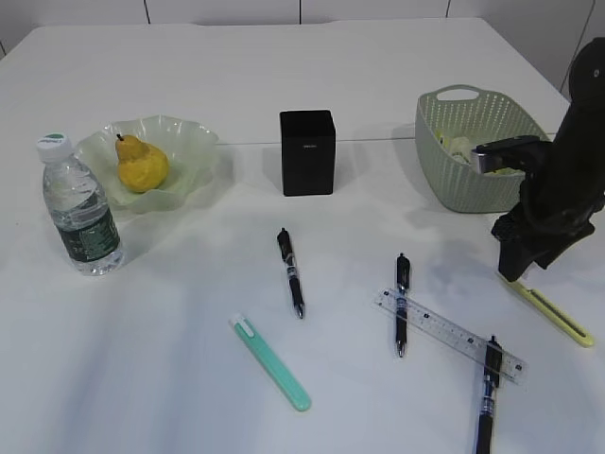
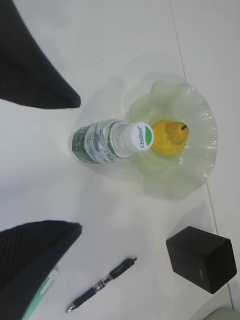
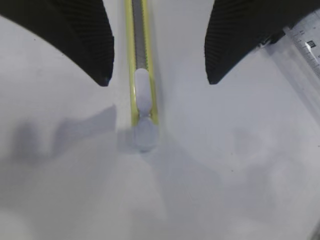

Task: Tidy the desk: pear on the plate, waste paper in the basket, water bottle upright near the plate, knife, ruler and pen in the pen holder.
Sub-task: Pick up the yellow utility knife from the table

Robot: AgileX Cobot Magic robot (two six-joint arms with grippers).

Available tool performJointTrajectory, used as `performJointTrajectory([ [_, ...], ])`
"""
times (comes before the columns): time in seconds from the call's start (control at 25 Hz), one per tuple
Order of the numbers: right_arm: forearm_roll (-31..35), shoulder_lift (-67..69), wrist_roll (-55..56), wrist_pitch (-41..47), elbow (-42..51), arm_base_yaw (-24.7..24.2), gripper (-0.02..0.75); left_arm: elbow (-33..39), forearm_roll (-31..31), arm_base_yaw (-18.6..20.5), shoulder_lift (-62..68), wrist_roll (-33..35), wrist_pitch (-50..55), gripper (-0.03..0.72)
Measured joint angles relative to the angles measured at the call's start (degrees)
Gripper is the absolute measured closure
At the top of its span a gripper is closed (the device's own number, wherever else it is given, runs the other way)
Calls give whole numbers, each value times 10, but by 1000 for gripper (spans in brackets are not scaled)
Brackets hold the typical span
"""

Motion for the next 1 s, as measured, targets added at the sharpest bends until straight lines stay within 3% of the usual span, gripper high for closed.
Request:
performJointTrajectory([
  [0.52,-13,0,-9,-60,33,0,279,0,0,0,0,0,-2,207],
  [1.0,-15,14,-9,-62,34,0,279,0,0,0,0,0,-4,214],
])
